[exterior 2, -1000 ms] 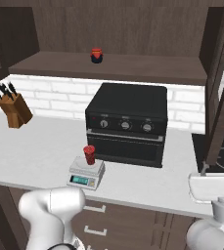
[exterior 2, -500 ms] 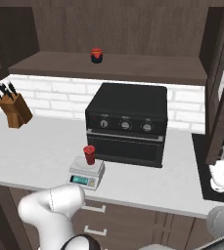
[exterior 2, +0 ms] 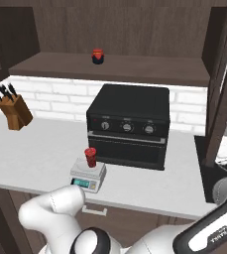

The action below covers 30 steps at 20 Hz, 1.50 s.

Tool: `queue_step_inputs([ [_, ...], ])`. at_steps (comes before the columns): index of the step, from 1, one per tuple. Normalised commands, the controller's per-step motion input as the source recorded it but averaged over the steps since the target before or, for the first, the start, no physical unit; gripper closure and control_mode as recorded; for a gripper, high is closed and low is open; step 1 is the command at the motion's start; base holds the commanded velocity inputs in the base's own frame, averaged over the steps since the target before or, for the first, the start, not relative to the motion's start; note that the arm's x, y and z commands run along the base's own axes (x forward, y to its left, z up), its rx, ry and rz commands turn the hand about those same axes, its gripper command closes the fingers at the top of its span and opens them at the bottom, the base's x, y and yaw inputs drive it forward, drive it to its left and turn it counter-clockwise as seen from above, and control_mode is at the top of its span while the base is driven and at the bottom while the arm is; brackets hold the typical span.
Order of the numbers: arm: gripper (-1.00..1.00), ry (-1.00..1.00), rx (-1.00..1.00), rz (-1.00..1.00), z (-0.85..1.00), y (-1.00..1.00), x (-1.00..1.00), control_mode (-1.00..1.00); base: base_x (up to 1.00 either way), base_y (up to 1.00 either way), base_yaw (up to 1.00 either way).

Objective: Pick the yogurt and place it on the digital scale for weighing, and close the cabinet.

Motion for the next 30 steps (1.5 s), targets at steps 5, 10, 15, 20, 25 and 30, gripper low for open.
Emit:
queue_step_inputs([
  [5,-1.0,0.07,-0.32,-0.03,0.7,0.98,0.61,-1.0,0.0,0.0,0.0],
  [10,-1.0,0.08,-0.35,-0.17,0.48,1.0,0.92,-1.0,0.0,0.0,0.0],
  [15,-1.0,0.1,-0.31,-0.23,0.19,1.0,1.0,-1.0,0.0,0.0,0.0],
  [20,-1.0,0.15,-0.29,-0.23,0.06,0.98,1.0,-1.0,0.0,0.0,0.0],
  [25,-1.0,0.06,-0.21,-0.17,0.0,0.7,0.94,-1.0,0.0,0.0,0.0],
  [30,-1.0,-0.05,-0.1,-0.08,-0.09,0.4,0.78,-1.0,0.0,0.0,0.0],
])
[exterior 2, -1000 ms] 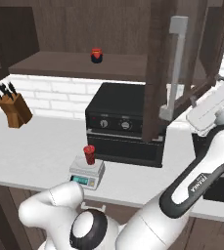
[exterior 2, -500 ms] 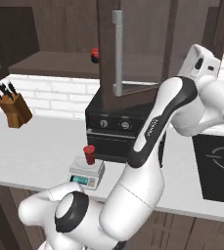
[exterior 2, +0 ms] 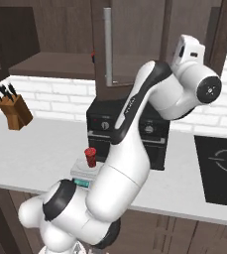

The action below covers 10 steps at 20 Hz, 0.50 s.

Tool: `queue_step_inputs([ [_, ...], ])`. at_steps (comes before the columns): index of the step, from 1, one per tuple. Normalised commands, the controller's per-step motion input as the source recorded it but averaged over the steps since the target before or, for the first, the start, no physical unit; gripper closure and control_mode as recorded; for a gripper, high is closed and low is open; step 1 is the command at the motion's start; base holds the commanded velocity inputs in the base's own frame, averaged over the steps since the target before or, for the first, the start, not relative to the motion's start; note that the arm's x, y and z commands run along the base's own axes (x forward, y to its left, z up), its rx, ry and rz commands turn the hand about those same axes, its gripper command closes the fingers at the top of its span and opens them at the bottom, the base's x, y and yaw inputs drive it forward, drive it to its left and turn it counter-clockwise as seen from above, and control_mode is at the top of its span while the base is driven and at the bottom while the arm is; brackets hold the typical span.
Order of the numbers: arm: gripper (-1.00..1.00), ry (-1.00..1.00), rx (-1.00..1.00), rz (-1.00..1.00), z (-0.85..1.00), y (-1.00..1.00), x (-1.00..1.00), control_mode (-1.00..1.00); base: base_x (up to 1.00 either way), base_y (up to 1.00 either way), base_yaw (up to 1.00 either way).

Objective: Pick the yogurt and place it on the digital scale for weighing, and close the cabinet.

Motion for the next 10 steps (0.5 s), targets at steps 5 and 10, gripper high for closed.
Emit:
queue_step_inputs([
  [5,-1.0,-0.01,-0.02,-0.05,-0.23,0.34,0.99,-1.0,0.0,0.0,0.0],
  [10,-1.0,0.0,-0.01,-0.01,-0.12,0.14,0.85,-1.0,0.0,0.0,0.0],
])
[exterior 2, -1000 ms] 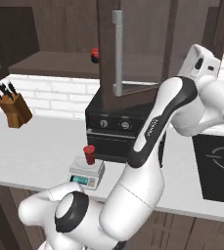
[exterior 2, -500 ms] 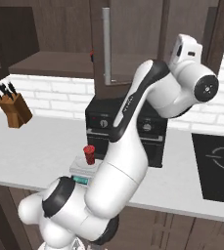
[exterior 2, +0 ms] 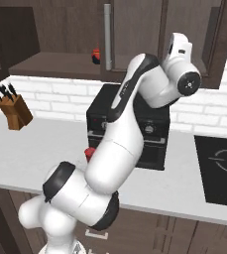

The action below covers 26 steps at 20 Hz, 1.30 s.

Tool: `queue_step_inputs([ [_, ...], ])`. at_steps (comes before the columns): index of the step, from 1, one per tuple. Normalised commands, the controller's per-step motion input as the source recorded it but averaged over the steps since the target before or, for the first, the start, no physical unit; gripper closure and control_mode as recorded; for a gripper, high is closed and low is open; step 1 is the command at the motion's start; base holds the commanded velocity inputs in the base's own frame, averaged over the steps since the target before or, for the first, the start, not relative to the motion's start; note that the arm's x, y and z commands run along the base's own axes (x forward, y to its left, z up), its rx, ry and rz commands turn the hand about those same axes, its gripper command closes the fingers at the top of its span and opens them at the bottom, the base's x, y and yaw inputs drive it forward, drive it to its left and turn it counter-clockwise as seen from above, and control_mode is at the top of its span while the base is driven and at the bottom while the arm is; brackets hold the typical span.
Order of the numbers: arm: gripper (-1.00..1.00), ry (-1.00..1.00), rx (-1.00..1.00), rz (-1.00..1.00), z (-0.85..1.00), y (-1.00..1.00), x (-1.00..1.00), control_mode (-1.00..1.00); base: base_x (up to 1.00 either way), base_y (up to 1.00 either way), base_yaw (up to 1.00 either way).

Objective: Pick the yogurt and place it on the digital scale for weighing, and close the cabinet.

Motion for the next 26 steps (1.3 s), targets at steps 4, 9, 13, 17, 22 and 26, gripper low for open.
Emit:
queue_step_inputs([
  [4,-1.0,0.0,0.0,0.0,-0.09,0.0,0.78,-1.0,0.0,0.0,0.0],
  [9,-1.0,-0.1,-0.02,0.0,-0.44,0.13,0.41,-1.0,0.0,0.0,0.0],
  [13,-1.0,-0.29,0.0,-0.02,-0.13,0.15,-0.95,-1.0,0.0,0.0,0.0],
  [17,-1.0,-0.29,0.03,-0.11,0.03,0.22,-1.0,-1.0,0.0,0.0,0.0],
  [22,-1.0,-0.13,0.02,-0.08,0.05,0.03,-1.0,-1.0,0.0,0.0,0.0],
  [26,-1.0,-0.14,0.0,-0.03,0.01,0.19,-1.0,-1.0,0.0,0.0,0.0],
])
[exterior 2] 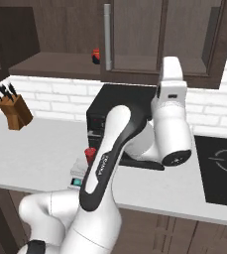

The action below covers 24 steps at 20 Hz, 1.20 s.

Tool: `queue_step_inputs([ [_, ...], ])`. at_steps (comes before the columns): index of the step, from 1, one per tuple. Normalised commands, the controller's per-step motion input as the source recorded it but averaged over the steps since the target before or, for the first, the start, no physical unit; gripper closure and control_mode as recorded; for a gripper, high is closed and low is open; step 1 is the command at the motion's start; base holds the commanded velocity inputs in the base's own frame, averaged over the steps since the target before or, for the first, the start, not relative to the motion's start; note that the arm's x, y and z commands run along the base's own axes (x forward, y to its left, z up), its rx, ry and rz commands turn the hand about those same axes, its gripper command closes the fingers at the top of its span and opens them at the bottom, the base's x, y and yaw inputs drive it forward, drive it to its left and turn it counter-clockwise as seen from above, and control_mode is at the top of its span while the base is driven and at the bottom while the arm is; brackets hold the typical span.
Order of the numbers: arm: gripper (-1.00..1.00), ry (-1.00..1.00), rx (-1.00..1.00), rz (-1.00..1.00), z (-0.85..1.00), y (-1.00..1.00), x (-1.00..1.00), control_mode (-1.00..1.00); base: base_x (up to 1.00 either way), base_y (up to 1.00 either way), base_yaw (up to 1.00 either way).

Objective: Pick the yogurt and place it on the digital scale for weighing, and close the cabinet.

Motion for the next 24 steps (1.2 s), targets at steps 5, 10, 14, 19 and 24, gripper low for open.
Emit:
queue_step_inputs([
  [5,-1.0,-0.13,0.0,0.0,0.0,0.4,-0.98,-1.0,0.0,0.0,0.0],
  [10,-1.0,-0.13,0.01,0.0,0.02,0.72,-0.93,-1.0,0.0,0.0,0.0],
  [14,-1.0,-0.09,0.0,0.0,0.04,0.96,-0.76,-1.0,0.0,0.0,0.0],
  [19,-1.0,-0.01,0.0,0.0,0.16,0.99,-0.77,-1.0,0.0,0.0,0.0],
  [24,-1.0,0.0,-0.02,-0.01,0.04,1.0,-0.77,-1.0,0.0,0.0,0.0],
])
